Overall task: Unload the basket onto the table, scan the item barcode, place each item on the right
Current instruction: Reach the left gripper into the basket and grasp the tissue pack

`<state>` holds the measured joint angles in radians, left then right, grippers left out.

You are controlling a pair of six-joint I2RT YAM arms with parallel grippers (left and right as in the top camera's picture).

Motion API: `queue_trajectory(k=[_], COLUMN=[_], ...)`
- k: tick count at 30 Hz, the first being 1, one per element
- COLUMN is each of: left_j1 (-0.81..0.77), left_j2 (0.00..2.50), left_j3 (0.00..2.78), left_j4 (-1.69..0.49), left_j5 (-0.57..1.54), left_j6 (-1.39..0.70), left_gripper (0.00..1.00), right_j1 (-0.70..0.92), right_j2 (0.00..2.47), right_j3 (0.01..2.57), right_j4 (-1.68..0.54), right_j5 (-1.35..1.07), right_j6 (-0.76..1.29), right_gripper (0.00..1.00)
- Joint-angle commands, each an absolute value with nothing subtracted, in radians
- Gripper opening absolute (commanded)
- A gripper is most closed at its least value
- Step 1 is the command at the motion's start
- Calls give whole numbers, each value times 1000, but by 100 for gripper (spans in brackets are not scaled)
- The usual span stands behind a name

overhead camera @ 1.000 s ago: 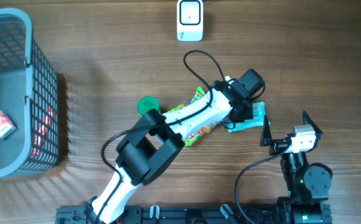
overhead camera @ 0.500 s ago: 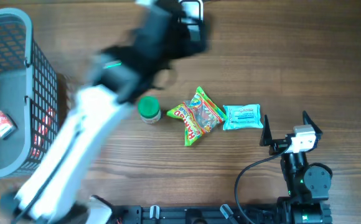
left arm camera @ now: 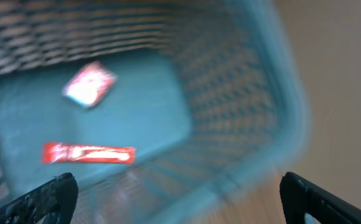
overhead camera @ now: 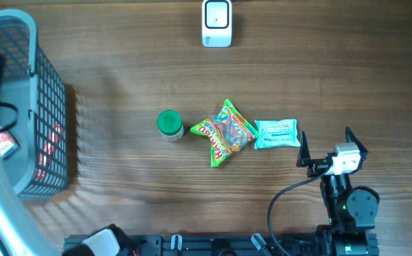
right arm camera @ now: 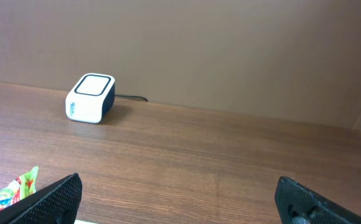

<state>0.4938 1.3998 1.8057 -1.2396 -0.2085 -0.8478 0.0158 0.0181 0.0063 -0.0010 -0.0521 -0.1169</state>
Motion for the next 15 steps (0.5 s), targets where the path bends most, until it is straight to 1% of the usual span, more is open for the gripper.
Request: queue_trajectory(k=[1,6,15], left_j1=[619,670,686], left_j2=[1507,1622,1801], left_j3=[1711,1601,1500], left_j4=[-1250,-1179,-1003], left_j5=[-161,-162,-191], left_j6=[-1044,-1074,-1080], left_gripper=[100,100,100], right_j1=[14,14,14], right_j2=[10,10,10], right_j3=[6,6,6], right_j4=[1,1,1], right_j5=[-53,-53,-53], right_j6=[-105,-105,-105], right_gripper=[100,100,100])
